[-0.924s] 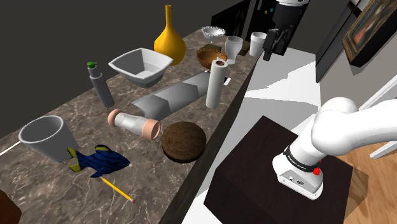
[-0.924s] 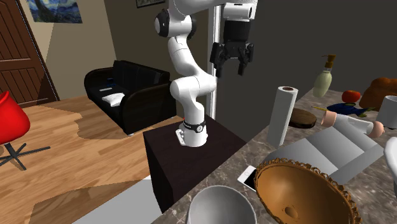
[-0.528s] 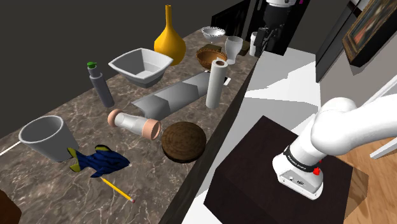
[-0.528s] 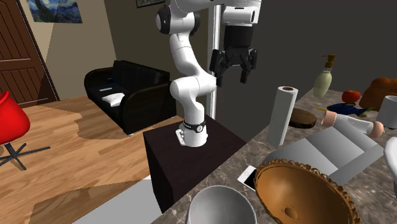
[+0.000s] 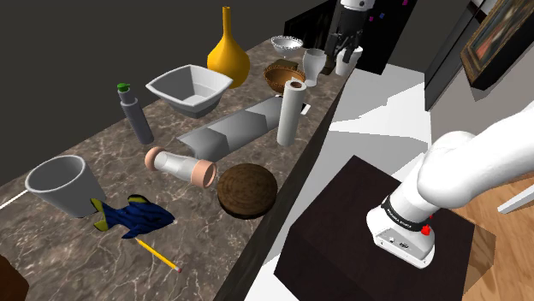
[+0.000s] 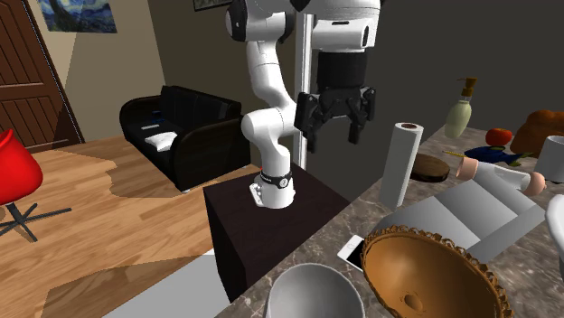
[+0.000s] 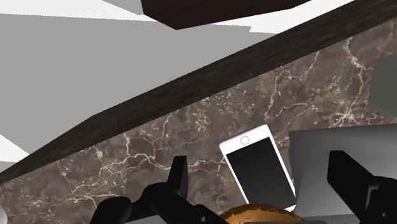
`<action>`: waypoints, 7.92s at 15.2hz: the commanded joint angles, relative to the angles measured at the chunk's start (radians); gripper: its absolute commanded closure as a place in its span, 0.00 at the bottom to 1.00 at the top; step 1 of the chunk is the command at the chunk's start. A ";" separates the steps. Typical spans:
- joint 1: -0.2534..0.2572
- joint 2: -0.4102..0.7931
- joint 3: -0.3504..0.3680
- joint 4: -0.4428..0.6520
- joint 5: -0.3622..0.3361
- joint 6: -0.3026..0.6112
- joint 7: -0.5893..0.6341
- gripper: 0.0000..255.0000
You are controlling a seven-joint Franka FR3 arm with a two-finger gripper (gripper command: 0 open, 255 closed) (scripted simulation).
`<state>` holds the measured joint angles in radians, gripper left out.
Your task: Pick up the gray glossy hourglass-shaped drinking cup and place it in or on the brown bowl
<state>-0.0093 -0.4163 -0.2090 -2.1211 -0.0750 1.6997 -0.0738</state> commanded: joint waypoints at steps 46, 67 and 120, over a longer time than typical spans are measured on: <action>-0.105 0.701 -0.151 0.577 0.276 0.150 -0.239 1.00; -0.142 0.755 -0.157 0.937 0.290 -0.158 -0.214 1.00; 0.127 0.593 -0.070 0.651 0.201 0.009 0.103 1.00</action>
<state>0.1177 0.1765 -0.2792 -1.4708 0.1263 1.7081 0.0288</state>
